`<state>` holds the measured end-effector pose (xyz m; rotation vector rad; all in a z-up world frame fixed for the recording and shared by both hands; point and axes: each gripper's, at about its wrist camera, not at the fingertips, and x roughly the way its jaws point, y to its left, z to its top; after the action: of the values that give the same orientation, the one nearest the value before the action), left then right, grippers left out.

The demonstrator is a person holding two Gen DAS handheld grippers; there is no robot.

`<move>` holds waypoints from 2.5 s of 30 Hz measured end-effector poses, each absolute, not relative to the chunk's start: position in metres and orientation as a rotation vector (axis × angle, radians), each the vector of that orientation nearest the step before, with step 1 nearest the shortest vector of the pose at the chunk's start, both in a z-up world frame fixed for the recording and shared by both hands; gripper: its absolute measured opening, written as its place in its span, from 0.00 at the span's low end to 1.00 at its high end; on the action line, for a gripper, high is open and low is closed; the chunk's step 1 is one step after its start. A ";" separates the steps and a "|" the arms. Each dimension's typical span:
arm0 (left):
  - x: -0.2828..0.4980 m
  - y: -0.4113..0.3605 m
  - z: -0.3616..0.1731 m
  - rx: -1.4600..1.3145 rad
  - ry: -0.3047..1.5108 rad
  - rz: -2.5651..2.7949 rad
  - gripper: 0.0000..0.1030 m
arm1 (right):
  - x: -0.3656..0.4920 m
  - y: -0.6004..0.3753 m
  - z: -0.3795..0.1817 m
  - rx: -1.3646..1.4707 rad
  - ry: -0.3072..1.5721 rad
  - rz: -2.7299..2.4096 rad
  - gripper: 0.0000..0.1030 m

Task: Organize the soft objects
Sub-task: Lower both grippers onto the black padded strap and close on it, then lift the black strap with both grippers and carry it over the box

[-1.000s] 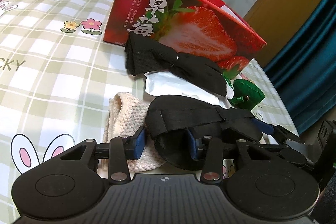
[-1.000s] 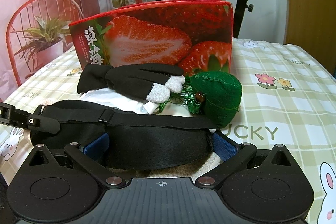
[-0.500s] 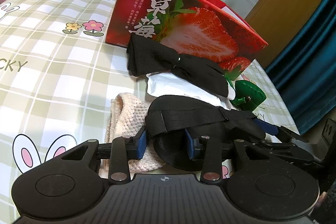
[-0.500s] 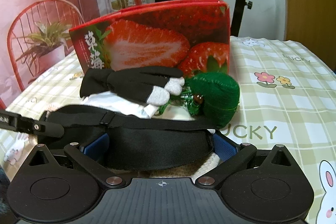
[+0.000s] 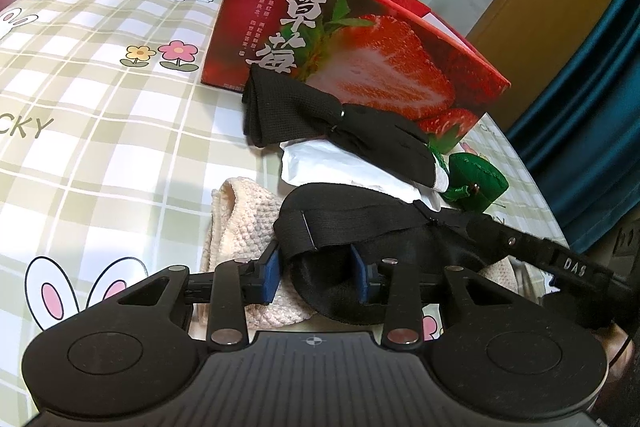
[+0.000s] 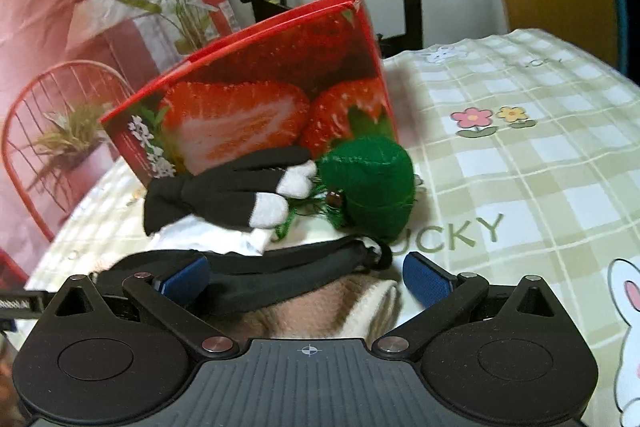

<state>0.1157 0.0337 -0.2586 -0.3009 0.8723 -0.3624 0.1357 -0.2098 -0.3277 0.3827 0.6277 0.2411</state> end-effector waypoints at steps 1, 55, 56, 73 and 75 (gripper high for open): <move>0.116 0.033 -0.259 -0.299 0.873 -0.362 0.38 | 0.137 -0.210 -0.328 0.390 0.628 0.247 0.99; 0.088 0.034 -0.188 -0.192 0.636 -0.388 0.11 | 0.098 -0.208 -0.237 0.192 0.457 0.389 0.08; 0.089 0.035 -0.183 -0.191 0.626 -0.388 0.11 | 0.100 -0.208 -0.232 0.184 0.448 0.392 0.08; 0.175 0.018 -0.102 -0.120 0.432 -0.369 0.10 | 0.200 -0.222 -0.148 0.083 0.296 0.393 0.08; 0.191 0.012 -0.100 -0.100 0.416 -0.356 0.10 | 0.222 -0.223 -0.143 0.068 0.291 0.370 0.08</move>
<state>0.1908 0.0119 -0.0995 -0.1002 0.4160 -0.3565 0.2221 -0.2225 -0.1428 0.0684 0.2907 0.3703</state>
